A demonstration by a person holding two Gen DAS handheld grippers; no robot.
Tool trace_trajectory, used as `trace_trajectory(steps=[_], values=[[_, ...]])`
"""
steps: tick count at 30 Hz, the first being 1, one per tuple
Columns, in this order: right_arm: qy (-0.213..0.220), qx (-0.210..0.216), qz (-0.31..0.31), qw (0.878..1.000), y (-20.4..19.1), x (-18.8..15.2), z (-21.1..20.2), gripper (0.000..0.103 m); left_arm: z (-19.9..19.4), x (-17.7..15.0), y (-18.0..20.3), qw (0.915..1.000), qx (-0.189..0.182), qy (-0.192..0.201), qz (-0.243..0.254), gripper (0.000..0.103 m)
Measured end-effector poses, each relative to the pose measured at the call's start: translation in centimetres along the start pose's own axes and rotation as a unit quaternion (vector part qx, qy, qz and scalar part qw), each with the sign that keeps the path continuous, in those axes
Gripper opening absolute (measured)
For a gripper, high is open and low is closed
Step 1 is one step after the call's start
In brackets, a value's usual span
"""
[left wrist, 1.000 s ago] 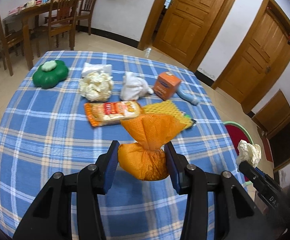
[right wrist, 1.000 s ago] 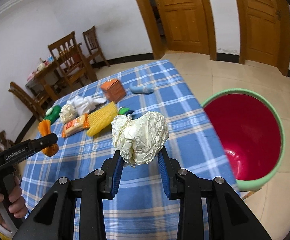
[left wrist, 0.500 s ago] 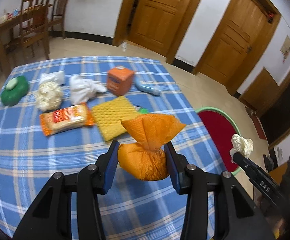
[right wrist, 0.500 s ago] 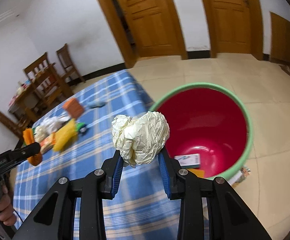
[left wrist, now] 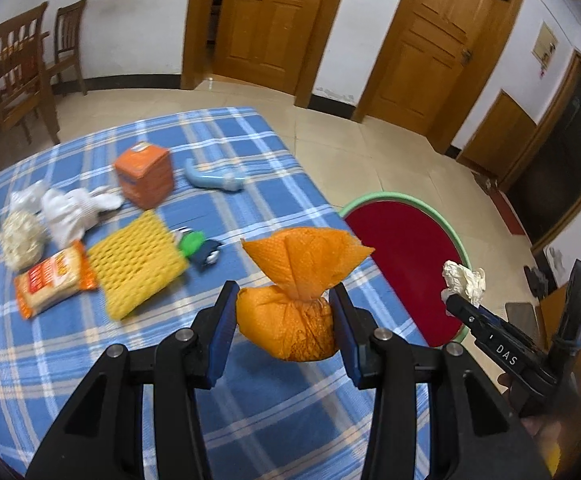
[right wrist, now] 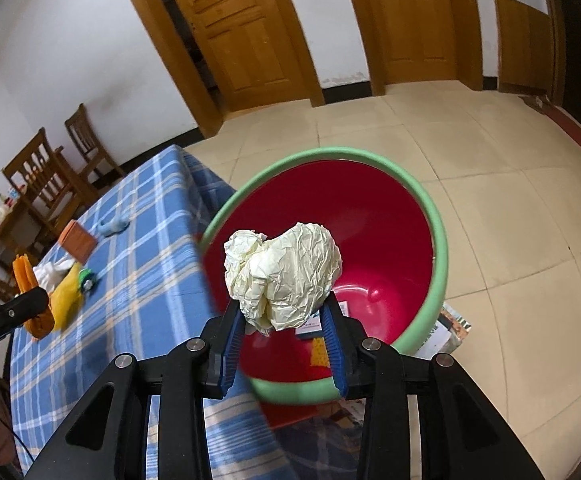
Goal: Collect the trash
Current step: 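Carry the orange bag and crumpled paper over the red bucket, then open both grippers to drop the bag and paper into the bucket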
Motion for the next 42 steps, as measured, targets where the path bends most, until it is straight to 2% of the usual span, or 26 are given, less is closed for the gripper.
trace_trajectory(steps=[9,11,12,23,33,40,42], values=[[0.006,0.003,0.011,1.0,1.4,1.2,0.2,0.046,3.2,1.5,3.3,0.9992,-0.013,-0.02,0.033,0.046],[0.008,0.003,0.01,1.0,1.6,1.4,0.2,0.055,3.6,1.8,3.8,0.9989,-0.015,-0.023,0.038,0.046],[0.009,0.002,0.008,1.0,1.7,1.5,0.1,0.056,3.9,1.9,4.1,0.9987,-0.017,-0.024,0.041,0.046],[0.024,-0.003,0.022,0.999,3.2,2.3,-0.8,0.056,6.5,2.7,7.3,0.9961,-0.036,-0.04,0.07,0.046],[0.032,-0.025,0.054,0.998,5.8,2.2,-2.2,0.056,8.8,2.6,11.1,0.9909,-0.065,-0.052,0.105,0.047],[0.029,-0.031,0.067,0.997,6.8,2.0,-2.4,0.056,8.6,3.0,12.1,0.9902,-0.076,-0.042,0.109,0.065],[0.028,-0.03,0.068,0.997,6.8,1.9,-2.5,0.056,8.5,3.0,12.1,0.9906,-0.073,-0.041,0.108,0.066]])
Point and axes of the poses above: each gripper's, at about its wrist camera, not at the fingertips, and z roughly the way its jaws point, y to its right, x to its top, the point moved 5 cm from there along z, roughly the way its jaws point, and after that the axes turned 7 degrees about z, right-handed, at the moved point
